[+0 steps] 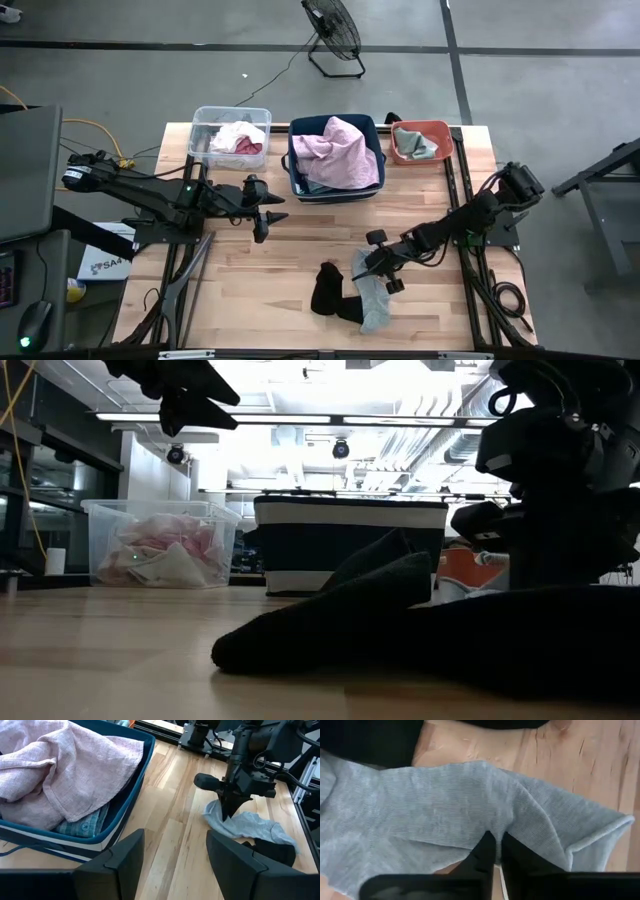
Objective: Pick & Place Cloths
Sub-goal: Put the gray sock into the orange bin
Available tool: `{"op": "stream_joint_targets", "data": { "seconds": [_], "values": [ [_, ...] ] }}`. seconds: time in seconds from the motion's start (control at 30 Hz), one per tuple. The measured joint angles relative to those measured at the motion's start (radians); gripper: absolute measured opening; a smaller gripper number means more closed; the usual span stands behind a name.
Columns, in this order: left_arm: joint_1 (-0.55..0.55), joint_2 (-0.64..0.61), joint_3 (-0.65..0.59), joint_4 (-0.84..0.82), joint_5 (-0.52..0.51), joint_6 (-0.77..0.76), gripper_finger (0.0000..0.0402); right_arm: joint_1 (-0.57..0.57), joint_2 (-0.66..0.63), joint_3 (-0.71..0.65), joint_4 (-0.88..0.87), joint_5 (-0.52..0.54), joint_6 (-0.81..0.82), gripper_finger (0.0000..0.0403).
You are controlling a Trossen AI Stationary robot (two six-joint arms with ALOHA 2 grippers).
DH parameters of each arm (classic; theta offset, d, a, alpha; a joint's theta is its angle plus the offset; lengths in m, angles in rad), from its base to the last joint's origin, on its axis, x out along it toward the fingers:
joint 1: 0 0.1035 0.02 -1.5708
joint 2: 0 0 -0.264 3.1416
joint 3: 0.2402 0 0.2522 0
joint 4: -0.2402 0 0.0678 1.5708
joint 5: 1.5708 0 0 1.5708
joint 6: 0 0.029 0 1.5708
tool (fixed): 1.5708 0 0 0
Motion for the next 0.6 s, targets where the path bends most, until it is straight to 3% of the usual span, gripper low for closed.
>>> {"op": "stream_joint_targets", "data": {
  "seconds": [0.27, 0.6],
  "values": [
    [0.0, 0.0, 0.0, -0.014, 0.0, 0.0, 0.0207, 0.0, -0.051, -0.004, -0.055, -0.043, 0.07, 0.0005],
    [0.0, 0.0, 0.0, -0.025, 0.0, 0.0, 0.0207, 0.0, -0.352, -0.006, -0.273, 0.081, 0.132, 0.0004]
  ]
}}
